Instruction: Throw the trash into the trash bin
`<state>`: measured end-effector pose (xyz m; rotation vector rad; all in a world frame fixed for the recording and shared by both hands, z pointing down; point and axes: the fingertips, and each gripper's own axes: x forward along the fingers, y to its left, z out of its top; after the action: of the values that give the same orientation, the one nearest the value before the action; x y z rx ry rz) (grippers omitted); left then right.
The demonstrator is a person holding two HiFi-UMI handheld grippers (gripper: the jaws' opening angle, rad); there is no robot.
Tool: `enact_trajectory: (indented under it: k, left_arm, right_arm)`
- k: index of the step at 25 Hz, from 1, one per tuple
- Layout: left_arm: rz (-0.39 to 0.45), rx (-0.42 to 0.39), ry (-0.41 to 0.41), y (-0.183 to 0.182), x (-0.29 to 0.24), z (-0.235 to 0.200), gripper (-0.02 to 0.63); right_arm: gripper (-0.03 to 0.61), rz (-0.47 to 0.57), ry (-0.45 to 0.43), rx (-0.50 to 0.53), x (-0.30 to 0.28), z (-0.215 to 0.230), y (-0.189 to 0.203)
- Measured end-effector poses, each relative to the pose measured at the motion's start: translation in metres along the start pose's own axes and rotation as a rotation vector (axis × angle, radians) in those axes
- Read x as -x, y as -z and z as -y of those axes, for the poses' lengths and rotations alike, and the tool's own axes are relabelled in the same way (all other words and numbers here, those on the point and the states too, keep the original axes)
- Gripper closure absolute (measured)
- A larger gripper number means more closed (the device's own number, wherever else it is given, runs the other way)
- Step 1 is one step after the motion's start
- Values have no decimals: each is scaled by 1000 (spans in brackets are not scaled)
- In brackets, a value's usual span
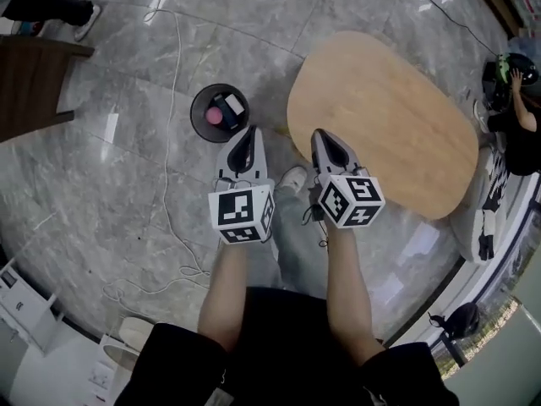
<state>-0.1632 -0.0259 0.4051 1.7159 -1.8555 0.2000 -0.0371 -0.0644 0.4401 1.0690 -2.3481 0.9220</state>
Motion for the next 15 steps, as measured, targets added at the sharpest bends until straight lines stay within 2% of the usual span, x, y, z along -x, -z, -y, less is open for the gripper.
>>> enact_trajectory:
  k: [3, 9, 15]
  left_arm:
    - [36, -23, 41, -33, 8, 32, 612]
    - [162, -96, 124, -119, 30, 98, 612]
    - [292, -158, 220, -191, 57, 173, 612]
  right_arm:
    - [568, 96, 41, -22, 37, 14, -39]
    - [568, 301, 110, -56, 115, 27, -120]
    - [568, 469, 136, -30, 191, 34, -184]
